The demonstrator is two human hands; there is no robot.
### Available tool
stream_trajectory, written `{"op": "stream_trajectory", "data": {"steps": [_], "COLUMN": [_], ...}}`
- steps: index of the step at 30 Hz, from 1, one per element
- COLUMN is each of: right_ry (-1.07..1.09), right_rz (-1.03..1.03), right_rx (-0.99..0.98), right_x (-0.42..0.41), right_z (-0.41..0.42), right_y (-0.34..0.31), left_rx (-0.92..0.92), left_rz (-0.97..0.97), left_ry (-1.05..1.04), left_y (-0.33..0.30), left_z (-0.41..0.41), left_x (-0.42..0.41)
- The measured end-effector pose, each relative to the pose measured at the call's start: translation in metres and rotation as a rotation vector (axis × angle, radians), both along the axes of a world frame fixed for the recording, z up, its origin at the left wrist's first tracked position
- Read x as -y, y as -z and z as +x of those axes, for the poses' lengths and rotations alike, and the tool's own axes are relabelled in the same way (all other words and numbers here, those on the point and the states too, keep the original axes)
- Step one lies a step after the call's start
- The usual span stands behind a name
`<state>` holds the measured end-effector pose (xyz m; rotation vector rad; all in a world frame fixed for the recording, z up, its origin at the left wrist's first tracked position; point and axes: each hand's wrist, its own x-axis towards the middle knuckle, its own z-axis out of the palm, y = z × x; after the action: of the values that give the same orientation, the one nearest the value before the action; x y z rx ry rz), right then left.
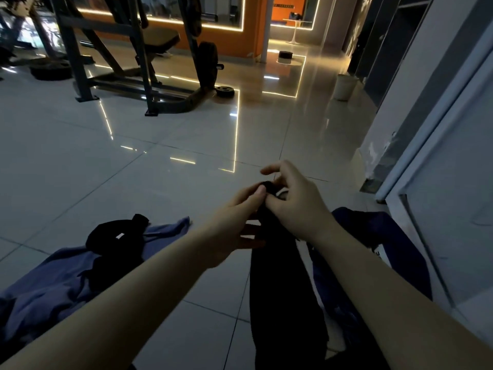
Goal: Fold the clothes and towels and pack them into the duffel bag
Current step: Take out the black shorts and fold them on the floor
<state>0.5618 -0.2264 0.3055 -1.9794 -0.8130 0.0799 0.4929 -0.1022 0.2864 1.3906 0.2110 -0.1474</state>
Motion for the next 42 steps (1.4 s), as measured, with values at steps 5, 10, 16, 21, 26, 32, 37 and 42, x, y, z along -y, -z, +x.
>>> {"op": "stream_trajectory", "data": {"steps": [5, 10, 16, 21, 26, 32, 37, 42], "right_ry": [-0.111, -0.059, -0.139, -0.219, -0.243, -0.091, 0.133, -0.042], "right_rz": [-0.006, 0.016, -0.132, -0.268, -0.394, -0.301, 0.040, 0.401], "right_rx": [-0.100, -0.086, -0.188, -0.162, -0.295, -0.262, -0.180, -0.432], "right_x": [-0.013, -0.016, -0.016, -0.022, -0.014, -0.004, 0.005, 0.016], "right_z": [-0.005, 0.007, 0.027, 0.032, 0.050, 0.067, 0.073, 0.059], "right_y": [0.003, 0.009, 0.014, 0.025, 0.044, 0.050, 0.022, -0.020], "left_rx": [0.009, 0.039, 0.324, 0.589, 0.708, 0.685, 0.477, 0.547], "left_rz": [-0.053, 0.091, 0.484, 0.587, 0.424, 0.428, 0.819, 1.061], "left_ry": [-0.202, -0.214, -0.140, -0.137, -0.403, -0.510, -0.369, -0.229], "left_y": [0.006, 0.006, -0.010, -0.017, -0.029, -0.024, 0.006, 0.022], "left_z": [0.006, 0.004, 0.001, -0.001, -0.005, -0.011, -0.009, -0.014], "left_x": [-0.016, -0.034, -0.053, -0.061, -0.081, -0.108, -0.123, -0.126]}}
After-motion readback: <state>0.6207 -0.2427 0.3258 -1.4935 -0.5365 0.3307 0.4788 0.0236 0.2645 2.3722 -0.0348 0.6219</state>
